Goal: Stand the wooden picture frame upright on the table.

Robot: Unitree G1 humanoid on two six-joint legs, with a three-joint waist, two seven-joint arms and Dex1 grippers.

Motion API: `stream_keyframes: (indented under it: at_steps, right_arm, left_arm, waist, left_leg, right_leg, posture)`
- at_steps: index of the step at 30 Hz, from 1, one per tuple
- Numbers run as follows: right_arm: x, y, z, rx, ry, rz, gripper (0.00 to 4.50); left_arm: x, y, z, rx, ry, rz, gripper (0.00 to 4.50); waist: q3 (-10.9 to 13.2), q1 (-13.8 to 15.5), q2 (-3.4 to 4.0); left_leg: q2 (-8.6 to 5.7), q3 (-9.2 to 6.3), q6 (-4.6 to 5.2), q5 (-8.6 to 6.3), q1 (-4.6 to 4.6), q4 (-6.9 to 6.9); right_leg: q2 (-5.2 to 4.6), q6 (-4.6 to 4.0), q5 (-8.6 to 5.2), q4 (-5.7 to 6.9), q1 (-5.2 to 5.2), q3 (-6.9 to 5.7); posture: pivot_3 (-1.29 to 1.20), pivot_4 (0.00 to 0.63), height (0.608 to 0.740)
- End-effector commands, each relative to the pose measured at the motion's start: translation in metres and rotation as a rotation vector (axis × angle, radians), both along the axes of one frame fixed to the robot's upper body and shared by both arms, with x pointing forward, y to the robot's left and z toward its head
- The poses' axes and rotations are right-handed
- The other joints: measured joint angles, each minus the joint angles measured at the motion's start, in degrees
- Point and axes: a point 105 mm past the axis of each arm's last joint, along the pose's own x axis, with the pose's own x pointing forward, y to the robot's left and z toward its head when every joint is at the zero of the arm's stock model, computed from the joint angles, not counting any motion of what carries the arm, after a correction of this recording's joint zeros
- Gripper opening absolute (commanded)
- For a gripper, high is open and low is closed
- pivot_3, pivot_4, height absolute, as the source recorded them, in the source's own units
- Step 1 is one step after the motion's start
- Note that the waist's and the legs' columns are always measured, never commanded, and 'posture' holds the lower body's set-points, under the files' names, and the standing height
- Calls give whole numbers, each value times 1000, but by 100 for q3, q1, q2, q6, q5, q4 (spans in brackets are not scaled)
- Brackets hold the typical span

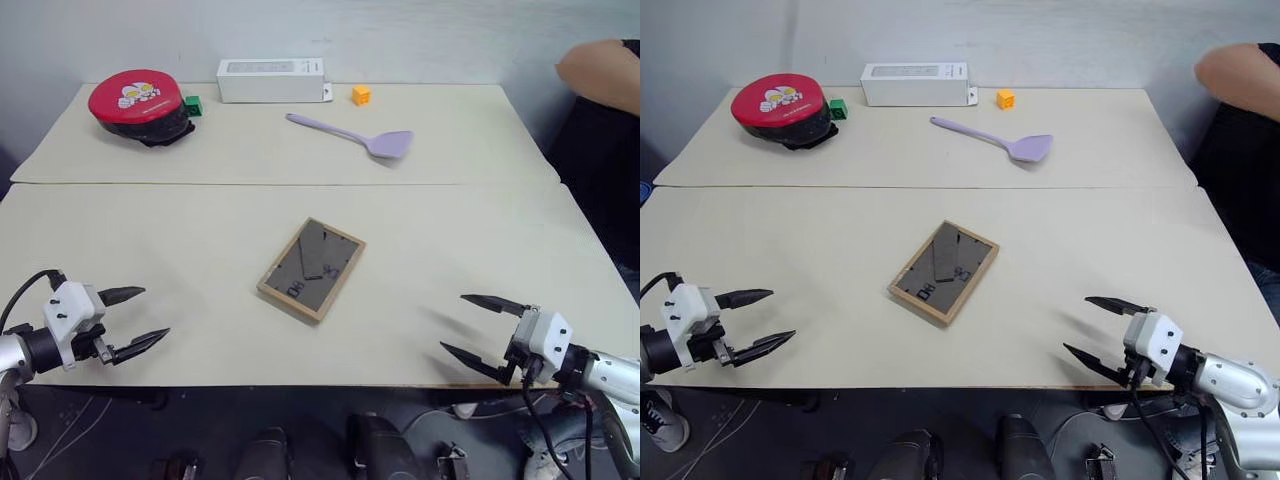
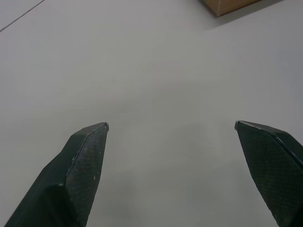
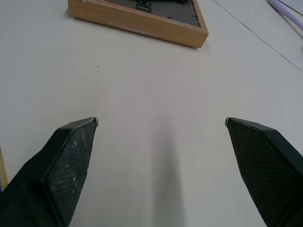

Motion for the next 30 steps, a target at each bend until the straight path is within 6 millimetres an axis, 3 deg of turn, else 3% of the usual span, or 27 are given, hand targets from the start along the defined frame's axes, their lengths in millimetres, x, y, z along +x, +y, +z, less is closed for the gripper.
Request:
stream_keyframes:
  at_steps: [1, 3, 5, 8, 11, 14, 19, 23, 28, 30]
  right_arm:
    - [-1, 16, 10, 35, -53, 67, 4461]
    - [0, 28, 16, 64, -56, 111, 4461]
    - [5, 39, 19, 93, -40, 122, 4461]
    - [22, 60, 11, 73, -24, 120, 3788]
    - [42, 78, -1, 38, -10, 104, 2820]
    - [62, 90, -6, -1, -9, 67, 1768]
    - [84, 101, -6, -55, -50, 49, 0]
    - [91, 117, -1, -46, -61, 76, 0]
    - [104, 120, 7, -24, -62, 38, 0]
    - [106, 121, 11, -27, -72, 46, 0]
  left_arm:
    - [1, -4, 15, -36, -77, 5, 4500]
    - [9, -13, 29, -137, -114, 35, 4500]
    - [13, -28, 32, -113, -93, -14, 4500]
    - [28, -53, 26, -62, -61, -104, 4500]
    - [66, -68, 26, -61, -146, -36, 3890]
    - [98, -82, 28, -54, -200, 7, 2959]
    - [124, -111, 21, -40, -212, -39, 1329]
    - [126, -139, 7, -57, -160, -135, 38]
    - [109, -168, -10, -79, -102, -267, 38]
    - [101, -178, -7, -109, -111, -307, 38]
  waist:
    - [0, 0, 0]
    - [0, 5, 0]
    - [0, 7, -4]
    - [-1, 11, -3]
    - [-2, 41, 0]
    - [-3, 72, -2]
    - [-3, 62, -3]
    - [-3, 27, -3]
    - [-3, -9, -3]
    - [-3, -6, -3]
  left_leg:
    - [0, 0, 0, 0, 0, 0]
    - [0, 0, 1, 0, 0, 1]
    - [0, -3, 0, 0, -2, 7]
    - [-1, -6, -5, 3, 1, 10]
    - [-4, -6, -21, 12, 1, 14]
    - [-8, -2, -30, 17, -22, 25]
    - [-9, 17, -29, 17, -33, 35]
    - [-7, 18, -30, 18, -30, 36]
    - [-6, 17, -31, 18, -31, 38]
    - [-6, 14, -31, 18, -30, 37]
  right_leg:
    - [0, 0, 0, 0, 0, 0]
    - [0, 0, 0, 1, 0, 0]
    - [0, 0, 0, 6, 0, -2]
    - [0, 0, 0, 8, 3, -3]
    - [1, 0, 0, 11, 3, -5]
    - [9, 3, 2, 23, -18, -7]
    - [11, 7, 4, 50, -33, -6]
    - [11, 7, 4, 53, -32, -6]
    - [12, 7, 4, 57, -33, -5]
    - [11, 7, 4, 57, -32, -7]
  posture:
    - [0, 150, 740]
    - [0, 150, 740]
    - [0, 150, 740]
    - [0, 150, 740]
    - [0, 150, 740]
    - [0, 150, 740]
    - [0, 150, 740]
    - [0, 150, 740]
    - [0, 150, 740]
    - [0, 150, 740]
